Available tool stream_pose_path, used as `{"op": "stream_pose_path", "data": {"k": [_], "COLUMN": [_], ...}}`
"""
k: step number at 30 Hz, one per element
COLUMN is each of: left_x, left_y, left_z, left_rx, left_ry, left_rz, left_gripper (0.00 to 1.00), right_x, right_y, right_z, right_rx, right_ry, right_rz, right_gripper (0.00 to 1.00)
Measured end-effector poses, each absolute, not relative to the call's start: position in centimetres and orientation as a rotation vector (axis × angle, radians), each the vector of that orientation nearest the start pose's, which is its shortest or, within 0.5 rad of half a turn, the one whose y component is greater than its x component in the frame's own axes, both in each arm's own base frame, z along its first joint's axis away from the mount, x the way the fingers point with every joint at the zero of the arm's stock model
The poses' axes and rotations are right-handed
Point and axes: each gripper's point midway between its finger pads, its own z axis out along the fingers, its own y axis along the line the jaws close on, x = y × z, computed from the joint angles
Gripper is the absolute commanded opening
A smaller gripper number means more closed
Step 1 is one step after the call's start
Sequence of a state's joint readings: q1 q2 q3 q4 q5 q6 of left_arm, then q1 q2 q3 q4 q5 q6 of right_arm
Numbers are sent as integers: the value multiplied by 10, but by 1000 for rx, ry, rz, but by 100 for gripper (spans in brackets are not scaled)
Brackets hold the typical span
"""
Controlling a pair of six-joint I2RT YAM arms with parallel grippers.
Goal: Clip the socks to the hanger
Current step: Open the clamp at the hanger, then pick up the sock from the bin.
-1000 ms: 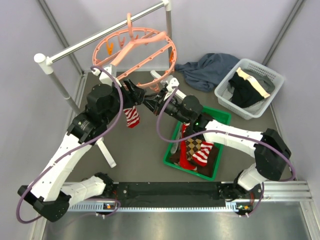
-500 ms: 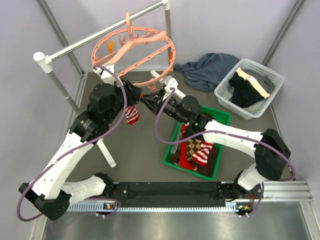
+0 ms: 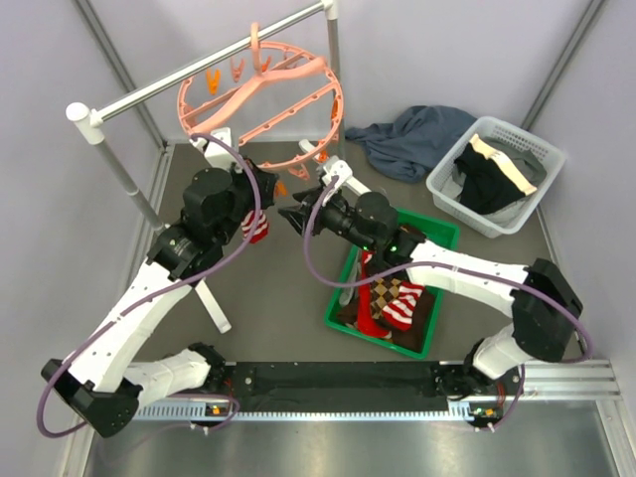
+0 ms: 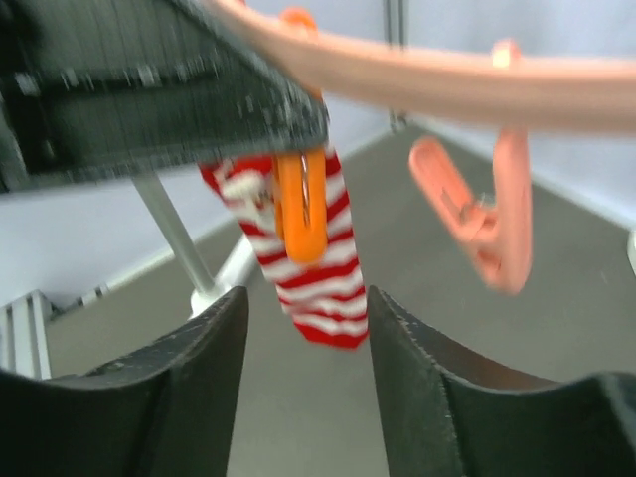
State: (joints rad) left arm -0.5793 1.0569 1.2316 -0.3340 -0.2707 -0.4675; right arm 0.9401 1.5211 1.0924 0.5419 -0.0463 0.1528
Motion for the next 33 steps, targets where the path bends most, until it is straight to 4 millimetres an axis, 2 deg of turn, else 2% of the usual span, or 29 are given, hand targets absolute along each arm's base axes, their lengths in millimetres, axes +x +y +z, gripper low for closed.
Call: {"op": "stream_pose_path", "data": {"k": [5, 10, 13, 19, 24, 28, 33], "left_x": [321, 322, 319, 312, 311, 311, 314], "left_y": [-174, -175, -173, -169, -171, -173, -176], "left_z": [365, 358, 357, 367, 368, 367, 363], "left_rx": [-91, -88, -90, -102, -110, -112, -117], "left_ry": [1738, 1734, 1726, 1693, 1693, 1697, 1712], "left_rz": [-529, -528, -532, -555, -574, -587, -592], "left_gripper": [4, 4, 4, 4, 4, 4, 4], "right_x": [279, 272, 271, 274, 275, 274, 282], "right_y": [386, 334, 293, 192, 139, 116, 115], "right_z": [293, 268, 239, 159, 116, 88, 65], "right_rx": [-612, -542, -463, -168, 118, 302, 406], "right_ry": [1549, 1738, 1883, 2189, 2304, 2352, 2378], "right_rz": [827, 678, 570, 329, 268, 271, 312], "right_gripper": [62, 63, 63, 58, 48, 42, 37]}}
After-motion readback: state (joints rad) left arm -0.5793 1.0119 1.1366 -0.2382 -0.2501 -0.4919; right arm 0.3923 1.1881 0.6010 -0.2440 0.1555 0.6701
